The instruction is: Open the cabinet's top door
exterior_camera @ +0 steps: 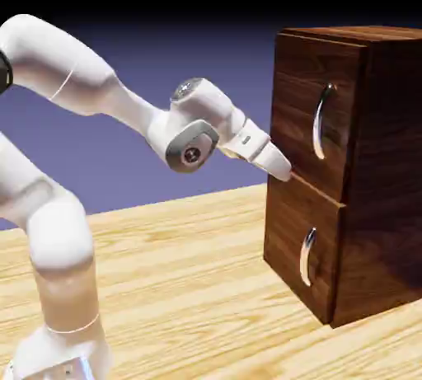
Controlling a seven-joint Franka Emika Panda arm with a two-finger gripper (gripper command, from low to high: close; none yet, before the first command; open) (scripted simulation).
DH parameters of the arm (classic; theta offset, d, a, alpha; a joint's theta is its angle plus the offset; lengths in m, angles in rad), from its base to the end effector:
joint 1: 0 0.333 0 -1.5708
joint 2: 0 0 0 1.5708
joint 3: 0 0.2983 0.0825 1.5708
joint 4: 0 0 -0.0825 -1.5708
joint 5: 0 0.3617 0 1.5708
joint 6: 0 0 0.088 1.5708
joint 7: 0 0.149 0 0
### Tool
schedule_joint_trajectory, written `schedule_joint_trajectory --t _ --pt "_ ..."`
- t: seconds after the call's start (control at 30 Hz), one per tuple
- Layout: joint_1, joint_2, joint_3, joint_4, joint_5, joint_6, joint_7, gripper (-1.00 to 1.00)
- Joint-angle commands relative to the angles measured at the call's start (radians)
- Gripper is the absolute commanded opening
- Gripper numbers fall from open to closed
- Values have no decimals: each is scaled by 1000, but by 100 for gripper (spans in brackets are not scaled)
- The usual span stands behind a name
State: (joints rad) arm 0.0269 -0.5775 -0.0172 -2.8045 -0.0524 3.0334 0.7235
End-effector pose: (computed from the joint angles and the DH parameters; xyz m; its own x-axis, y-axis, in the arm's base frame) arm 0.4115 0.0079 0.4330 0.5471 -0.6206 0.5617 -0.4239 -0.7841 -0.4533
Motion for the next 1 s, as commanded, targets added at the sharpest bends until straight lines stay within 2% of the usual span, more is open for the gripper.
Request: schedule_joint_trajectory --t 0.0,0.97 --pt "12 -6 -14 5 -44 -3 -15 100" --pt "371 -187 -428 137 -1305 -89 -437 100"
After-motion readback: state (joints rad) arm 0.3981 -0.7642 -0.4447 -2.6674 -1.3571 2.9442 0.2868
